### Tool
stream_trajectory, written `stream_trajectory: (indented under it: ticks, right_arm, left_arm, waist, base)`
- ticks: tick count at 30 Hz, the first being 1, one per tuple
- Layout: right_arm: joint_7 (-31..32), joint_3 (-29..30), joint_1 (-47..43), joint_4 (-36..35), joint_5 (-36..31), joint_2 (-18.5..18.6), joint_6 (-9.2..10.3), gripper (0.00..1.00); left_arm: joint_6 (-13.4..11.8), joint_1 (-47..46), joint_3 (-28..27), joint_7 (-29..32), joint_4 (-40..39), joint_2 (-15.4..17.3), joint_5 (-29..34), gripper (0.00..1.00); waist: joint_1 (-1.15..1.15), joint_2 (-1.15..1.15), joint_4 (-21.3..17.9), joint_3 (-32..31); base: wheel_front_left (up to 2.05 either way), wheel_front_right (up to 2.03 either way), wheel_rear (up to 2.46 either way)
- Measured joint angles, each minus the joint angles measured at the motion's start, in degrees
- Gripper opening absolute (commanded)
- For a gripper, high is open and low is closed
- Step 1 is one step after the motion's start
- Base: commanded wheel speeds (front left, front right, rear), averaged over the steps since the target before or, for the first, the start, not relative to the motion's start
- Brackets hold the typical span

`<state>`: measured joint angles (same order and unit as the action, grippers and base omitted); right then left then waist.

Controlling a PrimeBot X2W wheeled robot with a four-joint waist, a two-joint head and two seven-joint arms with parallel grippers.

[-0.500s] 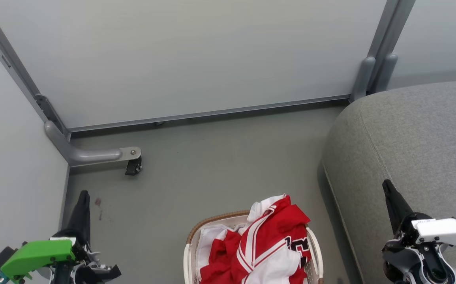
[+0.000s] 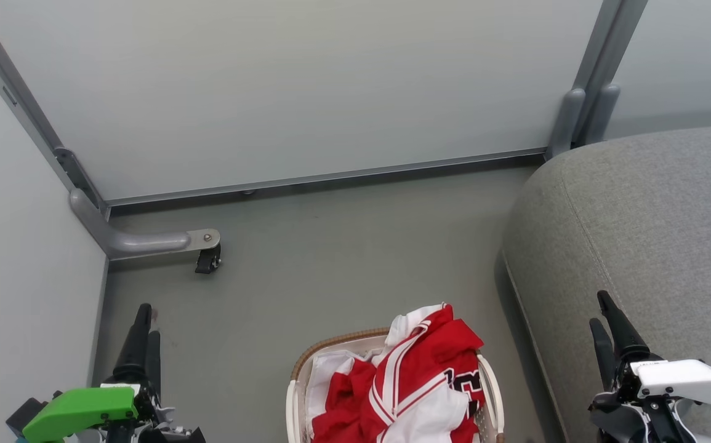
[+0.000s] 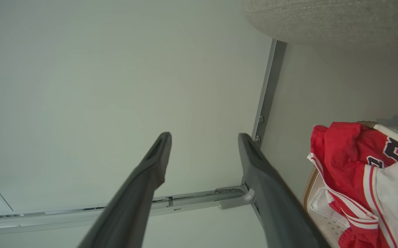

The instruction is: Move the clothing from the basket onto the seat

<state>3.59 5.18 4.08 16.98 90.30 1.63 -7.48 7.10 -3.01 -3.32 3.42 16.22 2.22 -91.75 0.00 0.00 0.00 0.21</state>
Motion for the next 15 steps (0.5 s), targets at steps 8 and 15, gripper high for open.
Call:
stream_trajectory:
  ticks: [8, 15]
  right_arm:
    - [-2.1, 0.6, 0.0, -0.9, -6.3, 0.1, 0.00, 1.00]
    - [-3.7, 0.9, 0.0, -3.8, -15.2, 0.2, 0.00, 1.00]
  left_arm:
    - [0.0, 0.0, 1.5, -2.0, -1.5, 0.0, 3.6, 1.00]
    - [0.0, 0.0, 2.3, -3.6, -3.0, 0.0, 10.0, 1.00]
  waist:
    - [0.00, 0.00, 0.0, 0.0]
    - [0.00, 0.00, 0.0, 0.1]
  base:
    - [0.00, 0.00, 0.00]
    - [0.00, 0.00, 0.00]
